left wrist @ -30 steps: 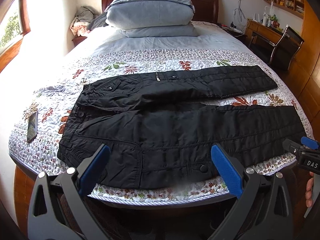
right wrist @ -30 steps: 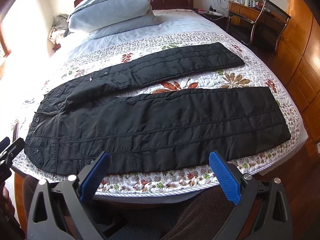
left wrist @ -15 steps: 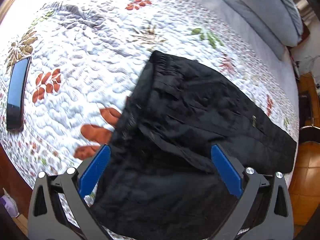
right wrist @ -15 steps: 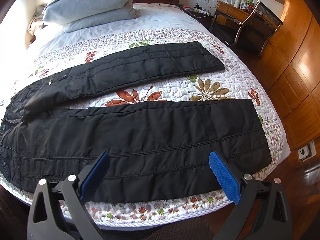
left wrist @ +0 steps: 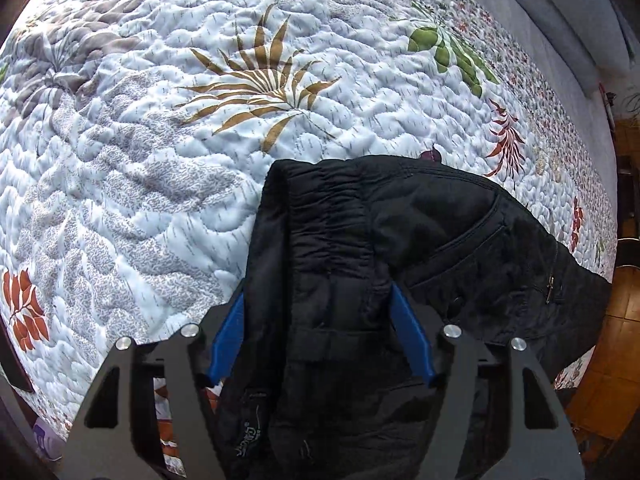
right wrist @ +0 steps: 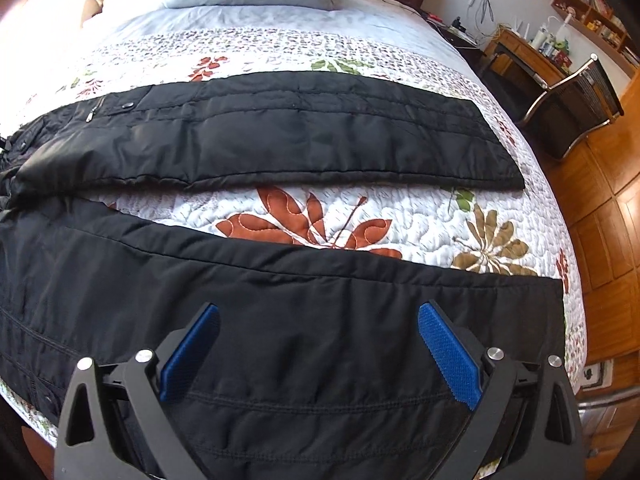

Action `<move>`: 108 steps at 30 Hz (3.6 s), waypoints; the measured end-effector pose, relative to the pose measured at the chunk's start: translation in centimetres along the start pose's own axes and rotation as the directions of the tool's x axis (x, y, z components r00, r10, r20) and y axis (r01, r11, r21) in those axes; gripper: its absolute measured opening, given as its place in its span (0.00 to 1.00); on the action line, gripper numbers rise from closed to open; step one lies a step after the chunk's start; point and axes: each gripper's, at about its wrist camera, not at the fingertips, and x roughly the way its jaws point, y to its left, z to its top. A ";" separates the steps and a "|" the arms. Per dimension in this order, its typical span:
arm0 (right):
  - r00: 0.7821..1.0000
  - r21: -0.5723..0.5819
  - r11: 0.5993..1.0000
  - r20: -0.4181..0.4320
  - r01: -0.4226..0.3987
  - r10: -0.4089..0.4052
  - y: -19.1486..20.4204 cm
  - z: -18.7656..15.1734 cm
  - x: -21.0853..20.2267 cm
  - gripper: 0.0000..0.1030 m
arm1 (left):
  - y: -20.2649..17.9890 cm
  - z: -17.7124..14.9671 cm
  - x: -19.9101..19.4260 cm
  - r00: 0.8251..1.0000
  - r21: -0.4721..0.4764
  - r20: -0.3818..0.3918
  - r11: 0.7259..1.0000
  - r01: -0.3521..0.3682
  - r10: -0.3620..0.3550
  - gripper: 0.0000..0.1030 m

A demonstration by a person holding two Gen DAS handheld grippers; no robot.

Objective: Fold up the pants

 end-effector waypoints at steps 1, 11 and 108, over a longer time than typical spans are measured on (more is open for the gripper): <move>1.000 -0.012 1.000 0.004 0.004 -0.004 -0.2 0.3 0.3 0.97 | -0.4 -0.1 0.0 1.000 0.000 -0.005 1.000 0.007 -0.007 0.50; 0.991 0.156 0.985 0.125 -0.075 0.055 -12.9 8.3 2.9 0.97 | -2.8 -1.0 -0.5 0.998 -0.004 0.062 1.000 0.001 -0.001 0.27; 0.819 -0.408 0.910 0.544 0.072 0.179 15.0 -8.5 -9.5 0.74 | 6.6 -28.7 -4.3 0.841 0.247 0.317 0.894 0.374 -0.439 0.43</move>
